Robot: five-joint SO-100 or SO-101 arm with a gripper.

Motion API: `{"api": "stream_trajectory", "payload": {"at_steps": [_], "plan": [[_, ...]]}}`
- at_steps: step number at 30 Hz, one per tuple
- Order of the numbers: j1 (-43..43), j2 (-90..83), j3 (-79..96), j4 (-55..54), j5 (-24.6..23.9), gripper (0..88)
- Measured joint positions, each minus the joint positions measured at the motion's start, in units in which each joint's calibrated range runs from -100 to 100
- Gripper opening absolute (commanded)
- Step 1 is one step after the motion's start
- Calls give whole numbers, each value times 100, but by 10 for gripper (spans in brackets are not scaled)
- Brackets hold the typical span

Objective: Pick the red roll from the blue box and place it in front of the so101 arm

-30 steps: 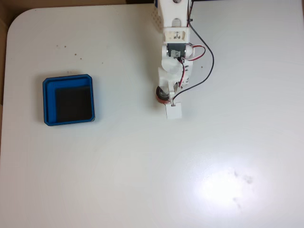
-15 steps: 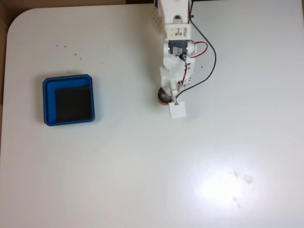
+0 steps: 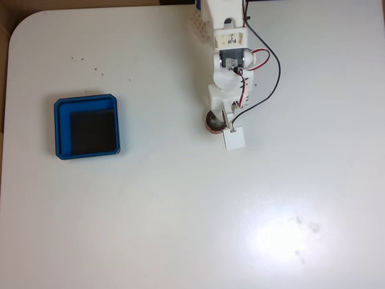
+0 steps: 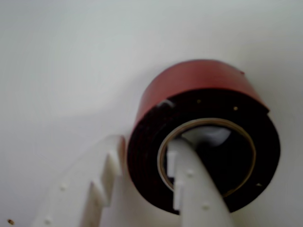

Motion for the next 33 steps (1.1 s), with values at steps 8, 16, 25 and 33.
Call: {"api": "stream_trajectory", "payload": {"at_steps": [8, 16, 25, 33], "plan": [[-10, -508, 0, 0, 0, 61], [-10, -1516, 0, 0, 0, 60], [-10, -3768, 574, 0, 0, 61], [-10, -5588, 2090, 0, 0, 95]]}}
